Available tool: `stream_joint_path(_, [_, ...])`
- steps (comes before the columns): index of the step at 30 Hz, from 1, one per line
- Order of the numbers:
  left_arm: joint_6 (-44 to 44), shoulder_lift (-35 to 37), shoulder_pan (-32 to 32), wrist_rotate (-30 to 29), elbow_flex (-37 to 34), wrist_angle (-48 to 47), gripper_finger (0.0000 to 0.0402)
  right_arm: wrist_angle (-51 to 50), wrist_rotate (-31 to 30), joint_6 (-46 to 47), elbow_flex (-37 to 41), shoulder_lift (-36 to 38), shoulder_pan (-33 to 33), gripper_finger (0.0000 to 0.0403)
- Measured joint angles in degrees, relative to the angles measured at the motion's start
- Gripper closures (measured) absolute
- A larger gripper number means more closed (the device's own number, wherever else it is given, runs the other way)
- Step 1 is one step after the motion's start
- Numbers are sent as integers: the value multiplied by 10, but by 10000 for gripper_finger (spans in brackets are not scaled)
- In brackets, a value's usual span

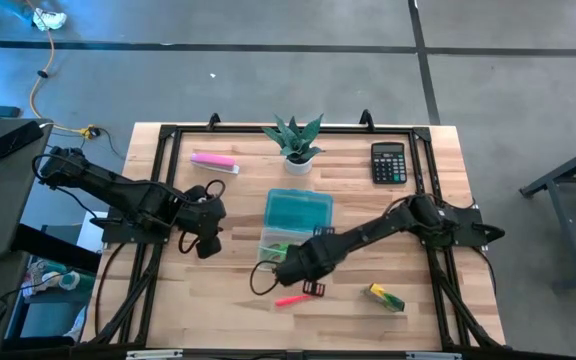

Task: Pack school essentials
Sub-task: Put the blue pencil into the blue supply box

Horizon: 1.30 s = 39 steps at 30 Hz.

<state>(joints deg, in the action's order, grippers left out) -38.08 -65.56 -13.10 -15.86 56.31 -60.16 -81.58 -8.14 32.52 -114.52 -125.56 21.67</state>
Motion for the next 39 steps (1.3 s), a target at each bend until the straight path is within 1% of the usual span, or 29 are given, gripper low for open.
stream_joint_path(3, [-12,0,0,-3,0,0,287,-22,26,11,0,0,-14,382])
stream_joint_path(6, [-24,0,0,-10,0,0,287,-19,55,37,0,0,-24,382])
stream_joint_path(12, [-37,0,0,-23,0,0,287,-11,51,91,0,0,-26,382])
stream_joint_path(21, [-47,0,0,-26,0,0,287,7,51,176,0,0,-27,382])
stream_joint_path(30, [-48,0,0,-27,0,0,287,18,44,159,1,-36,-20,382])
stream_joint_path(39, [-48,0,0,-27,0,0,287,15,48,180,1,-38,-35,382])
